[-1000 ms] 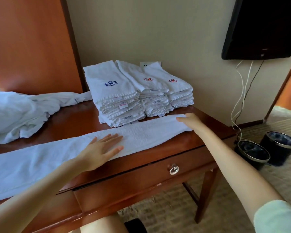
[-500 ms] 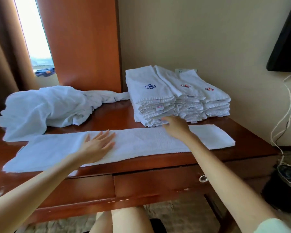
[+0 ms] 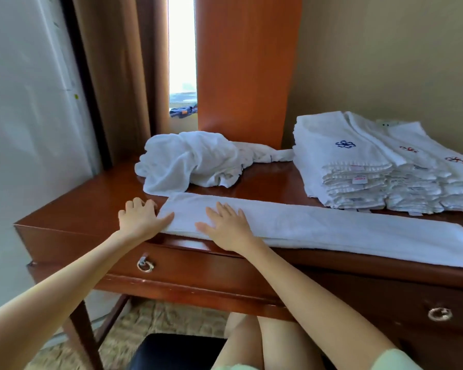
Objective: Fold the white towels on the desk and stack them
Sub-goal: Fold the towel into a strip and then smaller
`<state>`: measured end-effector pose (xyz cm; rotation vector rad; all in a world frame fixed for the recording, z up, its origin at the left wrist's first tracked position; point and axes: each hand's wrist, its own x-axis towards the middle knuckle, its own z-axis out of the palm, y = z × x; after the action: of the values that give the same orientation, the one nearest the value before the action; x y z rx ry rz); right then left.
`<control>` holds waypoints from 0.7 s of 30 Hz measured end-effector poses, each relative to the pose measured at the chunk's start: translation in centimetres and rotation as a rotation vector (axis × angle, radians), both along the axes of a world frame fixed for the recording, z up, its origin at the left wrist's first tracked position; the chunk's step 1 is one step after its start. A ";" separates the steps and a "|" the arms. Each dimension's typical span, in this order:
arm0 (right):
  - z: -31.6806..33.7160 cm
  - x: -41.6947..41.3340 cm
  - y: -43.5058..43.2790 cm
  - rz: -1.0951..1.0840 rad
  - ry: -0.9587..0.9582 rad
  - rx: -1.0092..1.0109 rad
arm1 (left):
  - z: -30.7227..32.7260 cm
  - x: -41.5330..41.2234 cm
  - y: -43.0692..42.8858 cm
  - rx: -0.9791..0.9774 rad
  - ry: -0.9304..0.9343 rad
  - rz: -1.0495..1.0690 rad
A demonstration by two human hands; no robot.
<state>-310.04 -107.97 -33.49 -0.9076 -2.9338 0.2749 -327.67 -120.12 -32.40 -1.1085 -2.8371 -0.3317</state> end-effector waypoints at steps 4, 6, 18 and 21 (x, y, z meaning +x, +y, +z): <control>-0.8 -2.0 -1.4 -0.014 0.057 0.032 | 1.2 0.4 1.0 0.094 -0.177 -0.026; -0.9 -1.9 -1.3 0.026 0.090 0.029 | 1.7 0.6 1.3 0.160 -0.244 -0.037; 0.2 -1.1 -1.8 0.007 0.540 -0.240 | 4.3 5.7 4.9 0.966 -0.961 -0.279; 0.5 -0.1 -0.5 -0.180 1.018 -0.717 | 5.3 8.6 6.0 0.943 -0.969 -0.510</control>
<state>-310.17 -108.45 -33.01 -0.7265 -1.7850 1.3461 -319.07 -114.09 -27.13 -1.5910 -2.1868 -2.4476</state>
